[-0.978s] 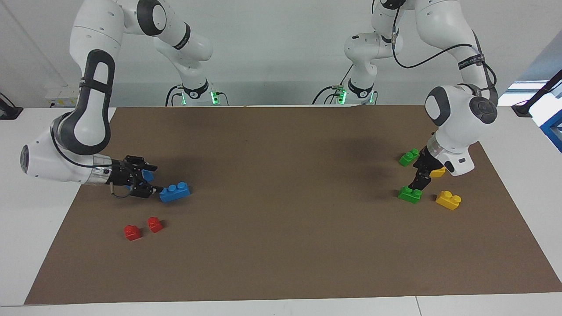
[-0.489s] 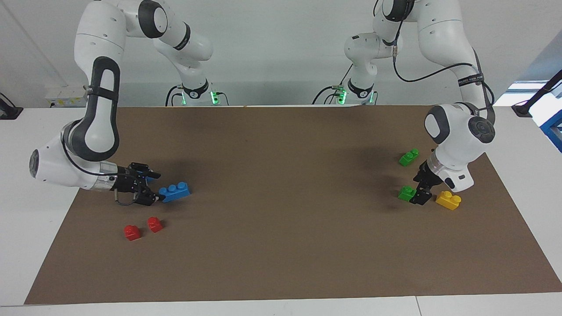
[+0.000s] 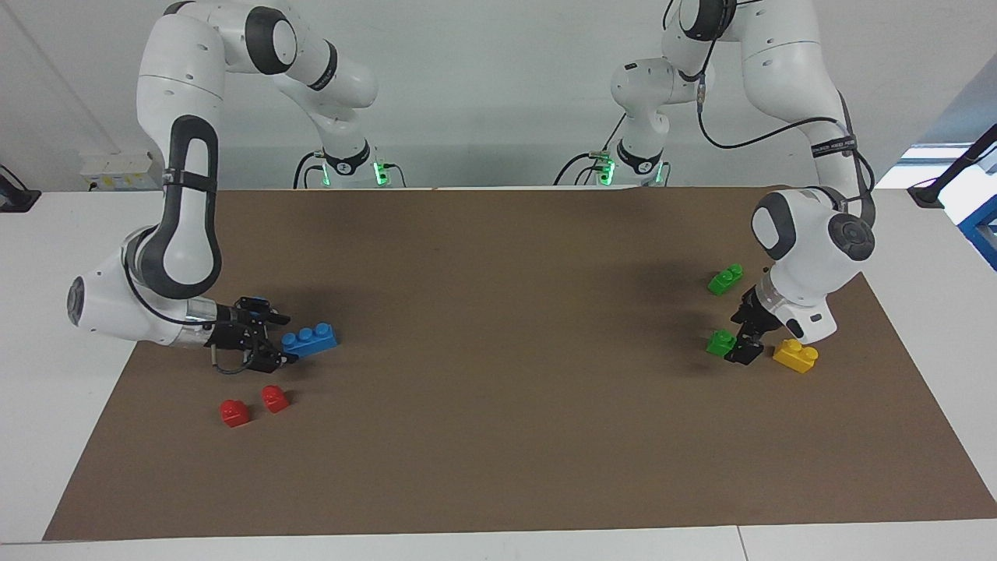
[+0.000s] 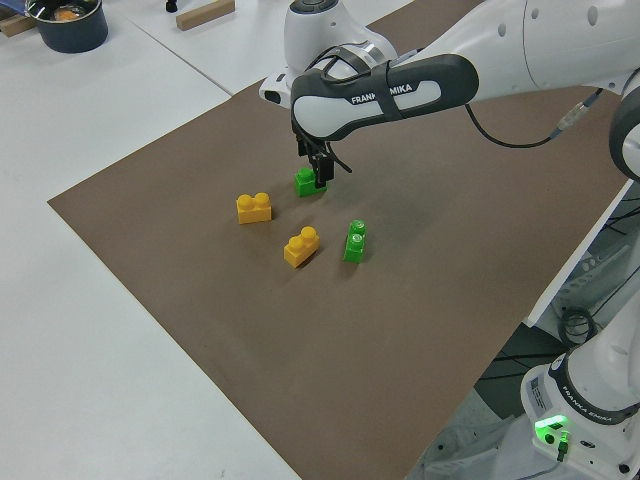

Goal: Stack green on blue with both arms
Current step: 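Close the left gripper on the green brick while the right gripper grasps the blue brick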

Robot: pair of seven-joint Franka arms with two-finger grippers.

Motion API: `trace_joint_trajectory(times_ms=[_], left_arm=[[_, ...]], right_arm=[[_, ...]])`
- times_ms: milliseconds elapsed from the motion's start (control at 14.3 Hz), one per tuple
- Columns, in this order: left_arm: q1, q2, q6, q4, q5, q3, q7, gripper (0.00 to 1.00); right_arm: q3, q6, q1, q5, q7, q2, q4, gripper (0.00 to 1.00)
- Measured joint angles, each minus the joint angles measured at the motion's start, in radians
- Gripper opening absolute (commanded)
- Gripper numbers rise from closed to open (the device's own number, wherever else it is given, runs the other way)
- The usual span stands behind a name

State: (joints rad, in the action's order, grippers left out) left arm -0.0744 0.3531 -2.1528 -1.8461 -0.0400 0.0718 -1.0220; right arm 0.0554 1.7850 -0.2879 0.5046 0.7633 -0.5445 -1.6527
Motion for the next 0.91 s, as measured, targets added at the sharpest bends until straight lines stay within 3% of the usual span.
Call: trace_joint_trajectory(times_ms=[279, 349, 419, 489, 559, 629, 908], left_arm=[[0.000, 0.000, -0.012, -0.030, 0.013, 0.000, 0.000, 1.00], [0.000, 0.000, -0.027, -0.038, 0.014, 0.000, 0.000, 1.00], [0.000, 0.000, -0.046, -0.048, 0.014, 0.000, 0.000, 0.99], [0.000, 0.000, -0.068, -0.059, 0.014, -0.001, -0.001, 0.99], [0.000, 0.000, -0.088, -0.069, 0.014, -0.001, -0.002, 0.99], [0.000, 0.000, -0.104, -0.078, 0.014, -0.002, -0.005, 0.99], [-0.011, -0.002, -0.121, -0.086, 0.014, -0.004, -0.007, 0.99]], right_arm=[[0.001, 0.040, 0.007, 0.000, 0.000, -0.002, -0.027, 0.95], [0.001, 0.041, 0.007, 0.000, 0.000, -0.003, -0.029, 0.90], [0.001, 0.041, 0.007, 0.001, 0.000, -0.003, -0.030, 0.66], [0.001, 0.041, 0.007, 0.002, 0.000, -0.003, -0.030, 0.28], [0.001, 0.041, 0.007, 0.003, 0.000, -0.003, -0.030, 0.19], [0.001, 0.041, 0.006, 0.006, -0.002, -0.003, -0.030, 0.00], [0.001, 0.041, 0.006, 0.013, -0.034, -0.003, -0.029, 0.00]])
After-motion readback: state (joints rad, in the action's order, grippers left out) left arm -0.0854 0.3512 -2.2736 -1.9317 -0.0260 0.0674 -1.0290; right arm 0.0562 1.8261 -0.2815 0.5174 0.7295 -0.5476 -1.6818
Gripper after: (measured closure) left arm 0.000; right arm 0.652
